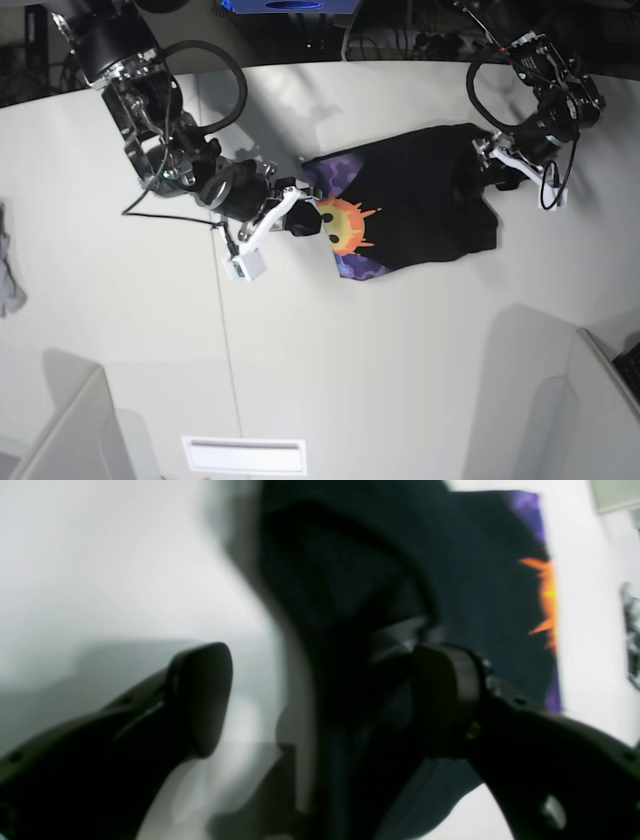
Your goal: Fold the T-shirt properly
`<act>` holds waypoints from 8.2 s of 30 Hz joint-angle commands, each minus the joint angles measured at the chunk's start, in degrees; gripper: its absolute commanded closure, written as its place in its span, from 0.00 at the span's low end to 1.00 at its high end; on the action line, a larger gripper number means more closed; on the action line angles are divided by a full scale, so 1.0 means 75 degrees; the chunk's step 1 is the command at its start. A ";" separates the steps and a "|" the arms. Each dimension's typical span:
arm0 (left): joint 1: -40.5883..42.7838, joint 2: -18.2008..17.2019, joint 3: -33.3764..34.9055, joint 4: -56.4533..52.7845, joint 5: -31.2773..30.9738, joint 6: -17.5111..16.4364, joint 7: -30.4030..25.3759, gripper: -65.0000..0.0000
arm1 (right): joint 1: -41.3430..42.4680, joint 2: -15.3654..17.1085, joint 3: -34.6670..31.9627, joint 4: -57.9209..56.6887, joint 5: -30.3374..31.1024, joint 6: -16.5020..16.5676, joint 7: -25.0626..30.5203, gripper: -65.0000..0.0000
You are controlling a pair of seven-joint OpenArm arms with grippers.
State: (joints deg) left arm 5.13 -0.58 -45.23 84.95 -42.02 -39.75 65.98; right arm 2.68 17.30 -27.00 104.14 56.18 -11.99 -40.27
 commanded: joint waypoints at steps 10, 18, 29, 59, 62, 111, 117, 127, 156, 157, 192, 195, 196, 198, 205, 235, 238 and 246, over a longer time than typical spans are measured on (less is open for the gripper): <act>-0.0174 0.0095 0.0598 -0.0326 0.0111 -0.0034 0.0129 0.17 | 0.0141 0.0044 0.0020 0.0105 0.0087 0.0104 0.0124 1.00; -0.0349 0.0083 0.0692 -0.1263 0.0123 -0.0034 0.0129 0.17 | 0.0141 0.0044 0.0055 0.0105 0.0087 0.0104 0.0124 1.00; -0.0091 -0.0491 0.2274 -0.1357 0.0123 0.0124 -0.0656 0.83 | -0.0339 0.0184 0.0629 0.0105 0.0087 0.0092 0.0194 1.00; -0.4288 -0.3375 1.1663 -0.1322 0.0217 0.0711 -0.1277 1.00 | -0.3129 0.0126 0.4767 0.0163 0.0099 0.0057 0.0194 1.00; -0.4593 -0.3328 1.2648 -0.1287 0.1061 0.0699 -0.1664 1.00 | -0.3399 0.0020 0.5095 0.0163 0.0099 0.0057 0.0194 1.00; -0.5366 -0.2683 1.4922 -0.1298 0.6136 -0.0034 -0.5978 1.00 | -0.4043 -0.1000 0.5353 0.0140 -0.0933 0.0057 0.0171 1.00; -0.5308 -0.2496 1.4922 -0.1298 0.6159 -0.0034 -0.5954 1.00 | -0.3973 -0.1363 0.5470 0.0105 -0.1144 0.0057 0.0183 1.00; -0.5378 -0.2496 1.4863 -0.1357 0.6148 -0.0034 -0.5942 1.00 | -0.3891 -0.1410 0.5599 0.0105 -0.1156 0.0081 0.0159 1.00; -0.5753 -0.2261 1.2789 0.0202 0.6113 -0.0034 -0.5896 0.23 | -0.3903 -0.1340 0.5576 0.0222 -0.1167 0.0104 0.0148 1.00; -0.5507 -0.2367 1.2308 0.0425 0.6042 -0.0034 -0.5696 0.23 | -0.3926 -0.1269 0.5576 0.0316 -0.1191 0.0104 0.0171 1.00; 0.3706 -0.2015 0.2286 0.3648 0.4389 -0.0034 -0.8556 1.00 | -0.6775 -0.1000 0.3313 0.1605 -0.6969 0.1182 0.3582 1.00; 0.3953 -0.1839 0.2016 0.3402 0.4389 -0.0034 -0.8732 1.00 | -0.6997 -0.0988 0.3313 0.1605 -0.6969 0.1182 0.3582 1.00; 0.3988 -0.1781 0.1923 0.3261 0.4389 -0.0034 -0.8732 1.00 | -0.7068 -0.0988 0.3278 0.1605 -0.6969 0.1182 0.3582 1.00; 0.4046 -0.1699 0.1759 0.2933 0.4389 -0.0034 -0.8732 1.00 | -0.7279 -0.0988 0.3255 0.1605 -0.6969 0.1182 0.3582 1.00; 0.4750 -0.1628 0.1548 0.2593 0.4378 -0.0034 -0.8744 1.00 | -0.8076 -0.0988 0.3243 0.1617 -0.6969 0.1194 0.3559 1.00; 0.7129 -0.1265 0.2333 -0.0396 0.4401 -0.0034 -0.9482 1.00 | -0.7736 -0.0062 0.1121 -0.0645 -0.6958 0.1194 0.1707 1.00; 0.6707 -0.1171 0.2274 -0.1263 0.4389 -0.0034 -0.9482 1.00 | -0.7349 -0.0062 0.0746 -0.1372 -0.6958 0.1194 0.1707 1.00; 0.5699 -0.1089 0.2263 -0.3279 0.4389 -0.0034 -0.9494 1.00 | -0.6329 0.0501 -0.0543 -0.2345 -0.6548 0.1194 0.1742 1.00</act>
State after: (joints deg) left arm 46.89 -8.32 -27.99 59.75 -8.29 -39.42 -3.90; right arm -43.81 20.84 -31.00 86.02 7.55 -3.16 -27.22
